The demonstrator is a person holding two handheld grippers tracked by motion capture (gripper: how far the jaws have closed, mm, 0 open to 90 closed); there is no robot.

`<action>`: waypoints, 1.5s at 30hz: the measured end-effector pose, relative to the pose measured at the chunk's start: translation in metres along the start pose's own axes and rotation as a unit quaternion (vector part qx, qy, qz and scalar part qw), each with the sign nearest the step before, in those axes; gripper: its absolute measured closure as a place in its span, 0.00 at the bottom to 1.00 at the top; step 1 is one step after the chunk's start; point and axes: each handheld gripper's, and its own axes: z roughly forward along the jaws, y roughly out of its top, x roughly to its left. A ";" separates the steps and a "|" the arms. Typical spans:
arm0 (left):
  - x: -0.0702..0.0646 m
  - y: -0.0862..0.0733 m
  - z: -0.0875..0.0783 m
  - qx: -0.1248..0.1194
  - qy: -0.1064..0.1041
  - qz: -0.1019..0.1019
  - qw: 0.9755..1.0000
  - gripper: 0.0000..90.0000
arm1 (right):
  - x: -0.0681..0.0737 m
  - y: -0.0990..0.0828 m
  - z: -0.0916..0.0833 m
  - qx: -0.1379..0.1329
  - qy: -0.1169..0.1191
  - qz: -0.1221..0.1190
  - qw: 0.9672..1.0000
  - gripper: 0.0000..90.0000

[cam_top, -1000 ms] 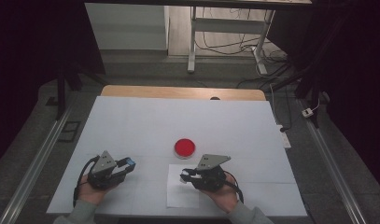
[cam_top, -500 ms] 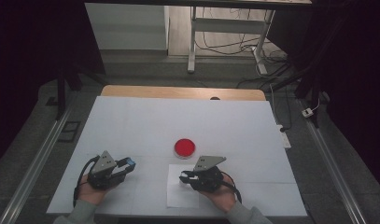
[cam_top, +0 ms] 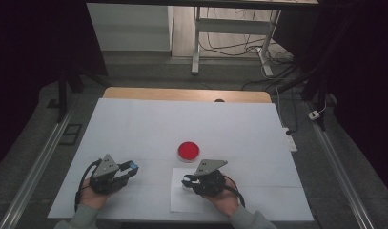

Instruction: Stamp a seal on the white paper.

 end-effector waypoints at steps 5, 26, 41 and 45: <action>0.000 0.000 0.000 0.000 0.000 0.000 1.000 0.73 | 0.000 0.000 0.000 0.000 -0.004 -0.002 1.000 0.84; 0.000 0.000 -0.001 0.000 0.000 0.001 1.000 0.73 | -0.001 -0.005 0.003 0.007 -0.005 -0.004 1.000 0.84; 0.000 0.000 0.000 0.000 -0.001 0.001 1.000 0.73 | -0.001 -0.006 0.004 0.010 -0.004 -0.004 1.000 0.84; 0.000 0.000 0.000 0.000 0.000 0.001 1.000 0.73 | -0.001 -0.006 0.005 0.013 -0.005 -0.002 1.000 0.84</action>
